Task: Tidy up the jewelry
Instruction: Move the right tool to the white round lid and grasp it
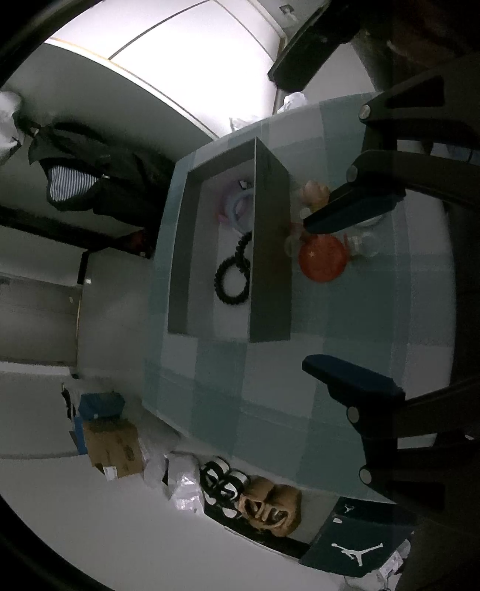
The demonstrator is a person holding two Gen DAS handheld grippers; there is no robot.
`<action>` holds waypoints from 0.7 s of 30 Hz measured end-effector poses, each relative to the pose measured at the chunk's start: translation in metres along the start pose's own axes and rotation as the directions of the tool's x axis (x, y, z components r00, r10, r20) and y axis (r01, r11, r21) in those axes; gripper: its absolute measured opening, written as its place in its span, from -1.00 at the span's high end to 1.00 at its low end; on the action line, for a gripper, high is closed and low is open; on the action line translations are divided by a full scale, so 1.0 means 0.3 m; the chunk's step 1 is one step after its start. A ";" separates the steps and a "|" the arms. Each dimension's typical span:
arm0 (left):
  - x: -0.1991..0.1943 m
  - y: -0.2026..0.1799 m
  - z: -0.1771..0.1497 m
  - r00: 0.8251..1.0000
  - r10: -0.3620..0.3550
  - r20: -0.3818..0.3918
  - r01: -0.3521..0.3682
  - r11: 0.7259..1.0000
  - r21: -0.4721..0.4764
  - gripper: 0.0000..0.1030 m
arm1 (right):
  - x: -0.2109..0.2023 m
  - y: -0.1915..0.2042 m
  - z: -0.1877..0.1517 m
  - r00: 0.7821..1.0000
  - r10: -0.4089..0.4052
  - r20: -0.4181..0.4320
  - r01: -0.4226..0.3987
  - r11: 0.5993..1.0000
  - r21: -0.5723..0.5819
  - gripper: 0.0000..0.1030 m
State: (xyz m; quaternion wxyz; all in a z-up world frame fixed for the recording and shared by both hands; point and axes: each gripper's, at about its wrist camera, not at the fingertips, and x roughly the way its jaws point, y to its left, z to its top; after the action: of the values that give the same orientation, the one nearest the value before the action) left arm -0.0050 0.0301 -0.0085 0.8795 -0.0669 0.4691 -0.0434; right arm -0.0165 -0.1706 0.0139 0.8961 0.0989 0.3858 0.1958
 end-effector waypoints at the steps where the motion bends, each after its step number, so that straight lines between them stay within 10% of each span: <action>1: 0.005 0.000 -0.005 1.000 0.007 -0.006 -0.007 1.000 -0.002 -0.23 | 0.000 0.000 -0.005 1.000 0.004 -0.001 -0.004 1.000 -0.004 -0.93; 21: 0.044 0.084 -0.059 0.995 0.001 -0.097 -0.011 0.995 -0.098 -0.23 | 0.132 0.101 -0.167 0.972 0.035 -0.231 -0.083 0.976 -0.201 -0.65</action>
State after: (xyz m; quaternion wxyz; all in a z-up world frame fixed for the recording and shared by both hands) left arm -0.0121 0.0516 -0.0332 0.8516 -0.1067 0.5128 -0.0208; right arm -0.0366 -0.1250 -0.0364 0.8455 -0.0075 0.4595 0.2720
